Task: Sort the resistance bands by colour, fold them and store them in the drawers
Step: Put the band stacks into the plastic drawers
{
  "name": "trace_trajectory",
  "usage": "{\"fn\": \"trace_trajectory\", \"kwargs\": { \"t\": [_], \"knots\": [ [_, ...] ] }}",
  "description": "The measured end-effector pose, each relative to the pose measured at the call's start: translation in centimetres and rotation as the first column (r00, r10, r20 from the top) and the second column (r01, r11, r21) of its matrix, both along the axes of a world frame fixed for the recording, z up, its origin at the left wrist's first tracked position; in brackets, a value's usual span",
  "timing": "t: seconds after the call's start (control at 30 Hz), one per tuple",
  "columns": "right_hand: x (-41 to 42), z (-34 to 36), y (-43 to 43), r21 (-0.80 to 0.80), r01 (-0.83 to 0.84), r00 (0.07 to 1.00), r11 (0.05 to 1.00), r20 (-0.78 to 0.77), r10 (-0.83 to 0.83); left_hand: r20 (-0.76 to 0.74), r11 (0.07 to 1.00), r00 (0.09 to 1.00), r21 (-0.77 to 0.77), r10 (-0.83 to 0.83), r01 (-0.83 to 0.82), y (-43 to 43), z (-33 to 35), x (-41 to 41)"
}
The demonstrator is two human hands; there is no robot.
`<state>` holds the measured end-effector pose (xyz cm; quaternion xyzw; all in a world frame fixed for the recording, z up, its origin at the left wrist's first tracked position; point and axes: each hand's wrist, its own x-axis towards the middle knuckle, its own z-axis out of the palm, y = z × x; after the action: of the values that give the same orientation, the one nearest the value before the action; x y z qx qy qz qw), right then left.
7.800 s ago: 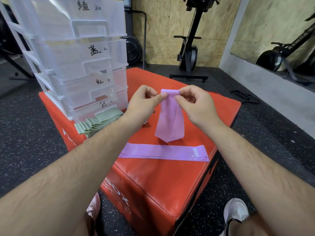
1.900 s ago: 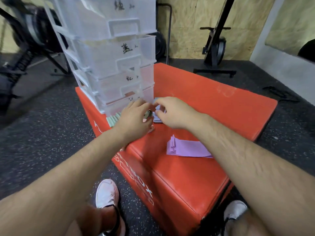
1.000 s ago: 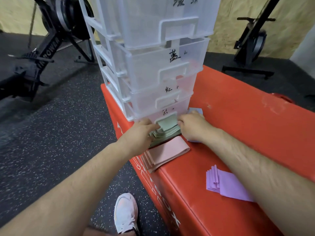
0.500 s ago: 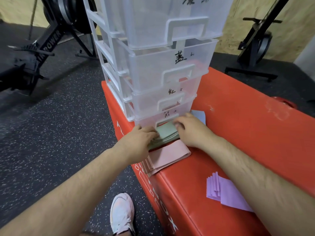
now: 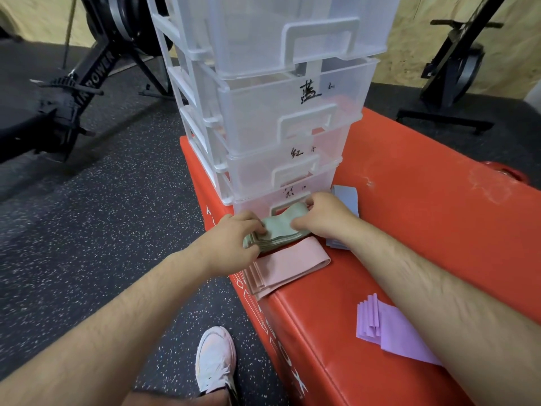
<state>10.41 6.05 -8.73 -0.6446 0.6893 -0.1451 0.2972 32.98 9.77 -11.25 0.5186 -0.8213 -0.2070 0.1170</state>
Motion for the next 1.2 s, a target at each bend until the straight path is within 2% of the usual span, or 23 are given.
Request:
{"fn": "trace_trajectory", "kwargs": {
  "t": [0.1,0.2,0.3,0.33,0.37,0.47,0.5,0.57,0.63,0.7,0.97,1.1,1.2],
  "knots": [
    [0.5,0.5,0.4,0.028,0.029,0.998,0.999,0.062,-0.031,-0.021,0.999,0.999,-0.020,0.027,-0.028,0.1,-0.2,-0.1],
    [0.7,1.0,0.9,0.042,0.014,0.997,0.999,0.069,-0.017,0.021,0.999,1.000,-0.041,0.021,-0.020,0.6,0.3,-0.2],
    [0.9,1.4,1.5,-0.010,-0.006,0.995,1.000,0.095,0.007,0.173,0.979,0.983,-0.200,0.067,-0.031,1.2,1.4,-0.8],
    [1.0,1.6,1.7,-0.041,-0.021,0.993,0.999,0.116,0.025,0.171,0.961,0.981,-0.273,0.094,-0.045,1.4,2.0,-1.1],
    [1.1,2.0,1.9,-0.074,-0.041,0.990,0.996,0.133,0.051,0.119,0.937,0.987,-0.344,0.106,-0.059,1.6,2.5,-1.6],
    [1.7,3.6,2.9,-0.164,-0.100,0.973,0.981,0.188,0.131,-0.162,0.872,0.985,-0.471,0.063,-0.133,1.6,4.0,-2.4],
    [1.9,4.2,3.3,-0.194,-0.114,0.966,0.974,0.209,0.154,-0.241,0.881,0.970,-0.450,0.037,-0.145,1.5,4.6,-2.4],
    [2.0,5.7,4.2,-0.250,-0.129,0.951,0.960,0.243,0.191,-0.356,0.946,0.935,-0.305,-0.009,-0.107,1.6,6.0,-1.6],
    [1.8,7.3,5.1,-0.309,-0.168,0.933,0.936,0.256,0.252,-0.421,0.991,0.906,-0.130,-0.028,-0.030,2.3,7.4,-0.7],
    [1.6,9.3,6.0,-0.351,-0.211,0.910,0.912,0.270,0.314,-0.453,0.999,0.891,-0.034,-0.023,0.008,2.9,8.3,0.4],
    [0.5,15.6,8.9,-0.486,-0.225,0.824,0.844,0.368,0.431,-0.632,0.999,0.775,-0.010,0.029,-0.045,8.8,13.6,1.8],
    [-0.4,17.4,9.4,-0.546,-0.164,0.780,0.821,0.438,0.447,-0.630,0.996,0.776,-0.083,-0.020,-0.042,9.8,17.2,2.2],
    [-1.2,18.4,9.7,-0.587,-0.090,0.729,0.805,0.512,0.454,-0.569,0.991,0.820,-0.132,-0.061,-0.018,10.1,20.4,2.6]
  ]
}}
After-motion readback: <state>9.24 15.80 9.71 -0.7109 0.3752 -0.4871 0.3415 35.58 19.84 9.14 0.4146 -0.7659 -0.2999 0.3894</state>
